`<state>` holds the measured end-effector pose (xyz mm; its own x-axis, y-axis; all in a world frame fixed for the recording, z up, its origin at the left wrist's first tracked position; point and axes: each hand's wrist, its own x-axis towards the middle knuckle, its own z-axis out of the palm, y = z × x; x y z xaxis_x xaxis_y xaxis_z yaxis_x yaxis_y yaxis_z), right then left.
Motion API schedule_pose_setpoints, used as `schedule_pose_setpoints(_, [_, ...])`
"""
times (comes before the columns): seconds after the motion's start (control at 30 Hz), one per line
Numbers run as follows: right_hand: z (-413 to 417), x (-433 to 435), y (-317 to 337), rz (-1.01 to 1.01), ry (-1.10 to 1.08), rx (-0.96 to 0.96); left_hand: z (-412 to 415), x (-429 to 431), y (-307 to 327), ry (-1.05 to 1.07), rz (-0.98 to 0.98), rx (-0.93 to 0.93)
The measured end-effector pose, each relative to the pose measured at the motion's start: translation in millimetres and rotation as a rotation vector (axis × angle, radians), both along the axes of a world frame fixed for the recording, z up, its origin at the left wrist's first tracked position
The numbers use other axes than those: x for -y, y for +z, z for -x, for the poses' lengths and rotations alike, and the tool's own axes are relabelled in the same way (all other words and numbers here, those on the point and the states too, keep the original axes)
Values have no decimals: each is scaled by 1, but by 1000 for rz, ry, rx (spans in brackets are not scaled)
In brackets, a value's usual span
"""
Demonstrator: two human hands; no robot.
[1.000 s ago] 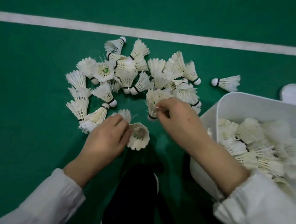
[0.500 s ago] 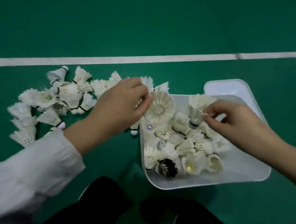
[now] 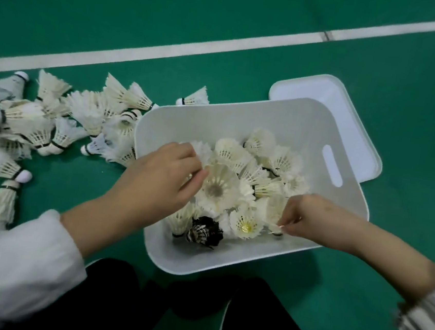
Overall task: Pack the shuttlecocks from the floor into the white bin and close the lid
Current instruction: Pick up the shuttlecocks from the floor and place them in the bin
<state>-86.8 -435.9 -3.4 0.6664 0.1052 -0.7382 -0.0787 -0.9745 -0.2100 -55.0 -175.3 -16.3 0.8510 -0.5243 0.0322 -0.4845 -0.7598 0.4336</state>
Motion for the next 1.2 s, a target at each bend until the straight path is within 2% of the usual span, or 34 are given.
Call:
schedule_pose_setpoints(0.27, [-4, 3, -25, -21, 116, -241, 0, -4, -9, 9, -16, -50])
schedule_pose_setpoints(0.37, [-12, 3, -11, 11, 159, -188, -1, -6, -8, 16, -19, -41])
schedule_pose_setpoints(0.43, [-20, 1, 3, -6, 141, -45, -3, -7, -8, 21, -12, -36])
schedule_pose_setpoints(0.53, [-25, -17, 21, -319, -134, 171, -4, -9, -6, 33, -9, -36])
schedule_pose_setpoints(0.6, [-25, -39, 26, -537, -293, 120, -4, -7, -5, 37, -10, -41])
schedule_pose_setpoints(0.67, [-24, -63, 21, -577, -295, 61, -4, -5, -3, 30, -16, -40])
schedule_pose_setpoints(0.73, [-24, -84, 10, -518, -215, 90, -2, -4, -1, 7, -18, -27])
schedule_pose_setpoints(0.83, [-31, -89, 6, -358, -106, 250, -3, -8, 3, 10, -8, -30])
schedule_pose_setpoints(0.97, [-58, -43, 0, -285, -440, 366, -6, -16, 15, 183, 142, -170])
schedule_pose_setpoints(1.0, [-63, -33, -6, -242, -467, 349, -6, -19, 16, 216, 164, -197])
schedule_pose_setpoints(1.1, [-71, -31, -34, -170, -469, 257, -8, -24, 14, 166, 105, -136])
schedule_pose_setpoints(1.2, [-78, -46, -66, -77, -372, 336, -10, -30, 8, 61, 80, -51])
